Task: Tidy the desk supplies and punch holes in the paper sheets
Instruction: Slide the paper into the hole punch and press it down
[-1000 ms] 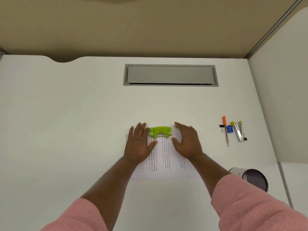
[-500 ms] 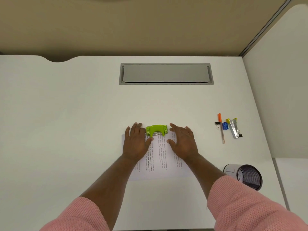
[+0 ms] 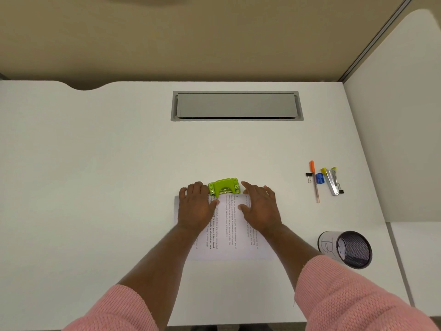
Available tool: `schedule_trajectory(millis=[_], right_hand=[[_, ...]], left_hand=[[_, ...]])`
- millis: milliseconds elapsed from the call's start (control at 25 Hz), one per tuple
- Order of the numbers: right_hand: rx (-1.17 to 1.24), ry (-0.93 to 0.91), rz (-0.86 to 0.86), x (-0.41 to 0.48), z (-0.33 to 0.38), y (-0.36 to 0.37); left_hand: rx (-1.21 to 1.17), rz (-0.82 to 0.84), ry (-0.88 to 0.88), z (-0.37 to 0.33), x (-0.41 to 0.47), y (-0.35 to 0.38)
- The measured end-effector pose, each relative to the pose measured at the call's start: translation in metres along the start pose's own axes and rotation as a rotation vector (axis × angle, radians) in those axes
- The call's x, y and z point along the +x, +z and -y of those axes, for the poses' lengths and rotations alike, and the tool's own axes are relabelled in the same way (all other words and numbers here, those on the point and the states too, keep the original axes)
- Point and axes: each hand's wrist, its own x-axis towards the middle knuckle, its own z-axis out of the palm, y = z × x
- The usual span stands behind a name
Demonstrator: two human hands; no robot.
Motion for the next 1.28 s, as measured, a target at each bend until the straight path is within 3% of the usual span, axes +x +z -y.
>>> schedule_trajectory(millis=[560, 840, 960, 1080, 1280], right_hand=[[0.027, 0.073, 0.038, -0.024, 0.013, -0.003], [0.169, 0.109, -0.021, -0.024, 0.027, 0.001], [0.134, 0.114, -0.124, -0.028, 0.029, -0.002], [0.176, 0.278, -0.271, -0.043, 0.027, -0.008], [0.582, 0.695, -0.428, -0.082, 0.035, -0.012]], left_hand=[[0.04, 0.071, 0.076, -0.001, -0.016, -0.002], [-0.128, 0.16, 0.097, -0.009, -0.038, 0.006], [-0.354, 0.213, -0.046, -0.002, -0.045, 0.003], [-0.562, 0.274, -0.183, 0.012, -0.052, -0.002], [-0.707, 0.243, -0.263, 0.031, -0.064, -0.015]])
